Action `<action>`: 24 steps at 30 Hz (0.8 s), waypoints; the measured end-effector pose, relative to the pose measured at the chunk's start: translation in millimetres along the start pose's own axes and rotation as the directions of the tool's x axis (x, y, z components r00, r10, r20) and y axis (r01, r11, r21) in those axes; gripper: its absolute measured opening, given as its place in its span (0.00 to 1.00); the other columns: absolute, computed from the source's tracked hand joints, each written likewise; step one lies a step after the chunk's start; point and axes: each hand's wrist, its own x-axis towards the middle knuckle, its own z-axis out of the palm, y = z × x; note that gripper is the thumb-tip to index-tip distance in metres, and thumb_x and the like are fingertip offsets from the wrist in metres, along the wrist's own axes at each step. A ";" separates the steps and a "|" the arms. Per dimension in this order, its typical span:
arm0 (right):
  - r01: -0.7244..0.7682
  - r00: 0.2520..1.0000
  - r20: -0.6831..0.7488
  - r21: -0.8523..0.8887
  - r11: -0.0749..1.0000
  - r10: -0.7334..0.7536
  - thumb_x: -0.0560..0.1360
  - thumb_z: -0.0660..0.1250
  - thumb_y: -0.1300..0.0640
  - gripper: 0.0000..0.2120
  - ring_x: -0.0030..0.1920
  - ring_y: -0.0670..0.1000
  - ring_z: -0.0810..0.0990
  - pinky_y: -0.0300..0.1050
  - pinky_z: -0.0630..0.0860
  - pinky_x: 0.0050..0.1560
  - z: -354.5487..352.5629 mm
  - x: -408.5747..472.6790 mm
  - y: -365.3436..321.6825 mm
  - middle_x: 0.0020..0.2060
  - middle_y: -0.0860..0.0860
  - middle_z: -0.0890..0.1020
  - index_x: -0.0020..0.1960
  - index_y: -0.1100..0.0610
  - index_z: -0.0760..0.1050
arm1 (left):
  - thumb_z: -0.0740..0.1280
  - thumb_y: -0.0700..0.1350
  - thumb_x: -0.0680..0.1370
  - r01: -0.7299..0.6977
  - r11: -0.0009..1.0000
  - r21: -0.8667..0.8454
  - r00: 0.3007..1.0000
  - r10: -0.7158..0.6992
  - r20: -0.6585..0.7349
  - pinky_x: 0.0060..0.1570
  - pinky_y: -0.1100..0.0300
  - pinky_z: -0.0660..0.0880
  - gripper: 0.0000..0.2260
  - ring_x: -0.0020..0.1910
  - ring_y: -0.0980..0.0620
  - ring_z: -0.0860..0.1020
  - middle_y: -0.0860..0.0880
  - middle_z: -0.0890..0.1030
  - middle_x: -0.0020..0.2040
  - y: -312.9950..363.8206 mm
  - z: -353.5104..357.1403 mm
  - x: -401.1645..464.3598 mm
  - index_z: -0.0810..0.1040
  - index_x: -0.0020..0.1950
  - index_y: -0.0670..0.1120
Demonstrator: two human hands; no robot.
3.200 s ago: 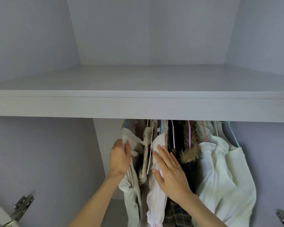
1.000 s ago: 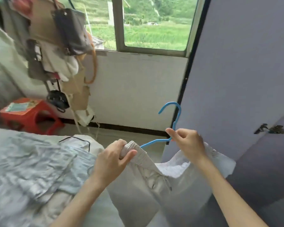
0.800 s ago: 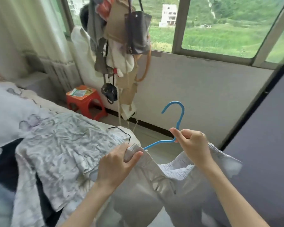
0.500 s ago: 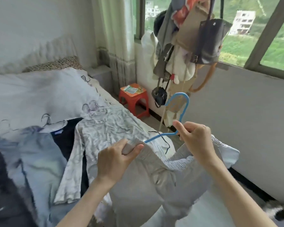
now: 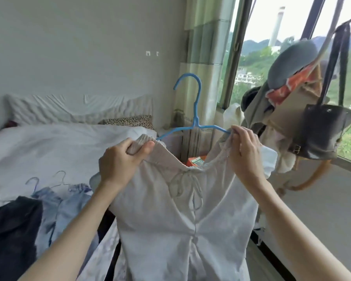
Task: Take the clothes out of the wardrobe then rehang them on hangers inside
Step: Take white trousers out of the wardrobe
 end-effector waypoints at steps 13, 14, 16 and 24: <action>0.066 0.996 0.065 -0.210 0.975 -0.053 0.75 0.49 0.39 0.25 0.53 0.57 0.72 0.53 0.63 0.52 210.3 113.0 45.5 0.50 0.55 0.77 0.56 0.56 0.73 | 0.63 0.68 0.70 0.011 0.997 0.078 0.994 -0.002 -0.110 0.31 0.55 0.61 0.24 0.33 0.42 0.71 0.52 0.66 0.25 -121.2 87.3 155.5 0.62 0.31 0.48; 0.040 0.994 0.105 -0.219 0.975 -0.017 0.75 0.48 0.39 0.25 0.52 0.57 0.72 0.51 0.61 0.51 233.2 107.4 56.3 0.50 0.55 0.77 0.56 0.56 0.73 | 0.64 0.68 0.70 0.024 0.995 0.098 0.997 -0.016 -0.078 0.32 0.56 0.62 0.25 0.34 0.41 0.72 0.52 0.66 0.25 -138.5 101.2 160.9 0.61 0.30 0.48; -0.009 0.979 0.194 -0.234 0.972 0.056 0.75 0.50 0.40 0.23 0.53 0.58 0.72 0.51 0.60 0.50 276.3 95.3 79.2 0.50 0.55 0.76 0.55 0.56 0.73 | 0.66 0.65 0.71 0.060 0.991 0.121 0.998 -0.059 -0.013 0.32 0.56 0.61 0.25 0.35 0.40 0.73 0.53 0.65 0.24 -171.7 129.7 166.5 0.58 0.29 0.49; -0.070 0.860 0.466 -0.296 0.953 0.208 0.78 0.58 0.45 0.16 0.57 0.58 0.72 0.53 0.62 0.53 436.1 55.5 158.3 0.51 0.55 0.77 0.55 0.56 0.74 | 0.62 0.65 0.71 0.205 0.962 0.182 0.953 -0.238 0.185 0.32 0.53 0.68 0.24 0.32 0.42 0.71 0.52 0.65 0.25 -317.8 246.6 168.1 0.56 0.30 0.50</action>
